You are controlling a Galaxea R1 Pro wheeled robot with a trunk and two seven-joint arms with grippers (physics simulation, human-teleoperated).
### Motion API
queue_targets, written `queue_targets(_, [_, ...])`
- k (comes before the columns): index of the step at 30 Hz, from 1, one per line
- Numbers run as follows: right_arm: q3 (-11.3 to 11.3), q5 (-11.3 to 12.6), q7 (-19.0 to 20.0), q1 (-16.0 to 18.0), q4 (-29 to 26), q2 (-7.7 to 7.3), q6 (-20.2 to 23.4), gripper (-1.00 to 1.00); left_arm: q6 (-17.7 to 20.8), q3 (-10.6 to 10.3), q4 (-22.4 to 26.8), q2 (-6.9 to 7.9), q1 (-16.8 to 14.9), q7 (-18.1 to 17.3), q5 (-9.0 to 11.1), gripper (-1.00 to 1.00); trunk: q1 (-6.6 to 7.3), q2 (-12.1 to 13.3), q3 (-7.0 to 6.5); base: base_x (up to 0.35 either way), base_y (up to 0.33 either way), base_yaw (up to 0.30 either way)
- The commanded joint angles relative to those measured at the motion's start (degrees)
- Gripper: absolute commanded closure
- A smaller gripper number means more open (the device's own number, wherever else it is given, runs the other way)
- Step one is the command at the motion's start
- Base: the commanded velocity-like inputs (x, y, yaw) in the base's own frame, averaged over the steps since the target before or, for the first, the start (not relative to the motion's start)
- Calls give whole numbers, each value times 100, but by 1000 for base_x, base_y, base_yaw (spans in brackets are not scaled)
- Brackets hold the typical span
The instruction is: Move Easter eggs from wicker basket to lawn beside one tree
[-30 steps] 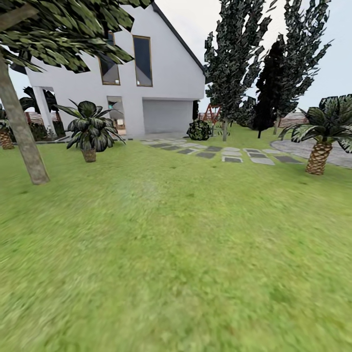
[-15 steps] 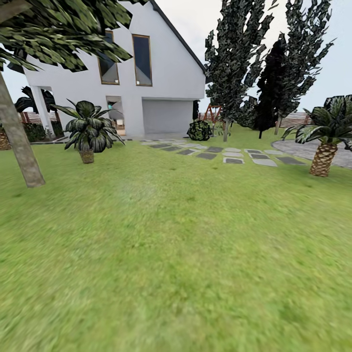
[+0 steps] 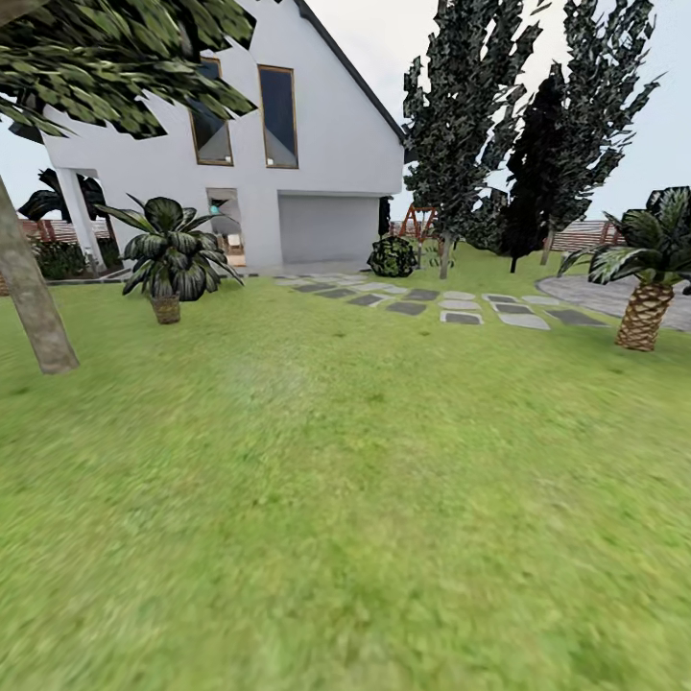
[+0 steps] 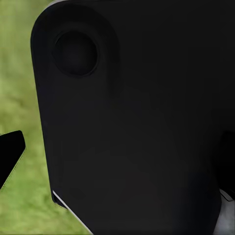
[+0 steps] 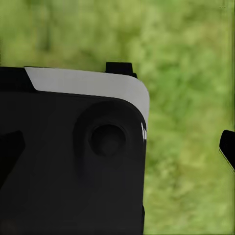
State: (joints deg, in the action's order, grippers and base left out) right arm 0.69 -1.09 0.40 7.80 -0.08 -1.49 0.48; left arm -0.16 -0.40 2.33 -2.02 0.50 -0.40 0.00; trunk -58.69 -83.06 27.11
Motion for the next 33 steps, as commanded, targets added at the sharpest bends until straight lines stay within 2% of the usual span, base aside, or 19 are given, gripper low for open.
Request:
queue_targets(1, [4, -11, 4, 2, -1, -1, 5, -100, -2, -3, 12, 0, 3, -4, 0, -100, -3, -2, 5, 340, 0, 0])
queue_targets(33, [2, -11, 4, 2, -1, -1, 3, -100, -2, -3, 12, 0, 3, -4, 7, -100, -3, -2, 5, 340, 0, 0])
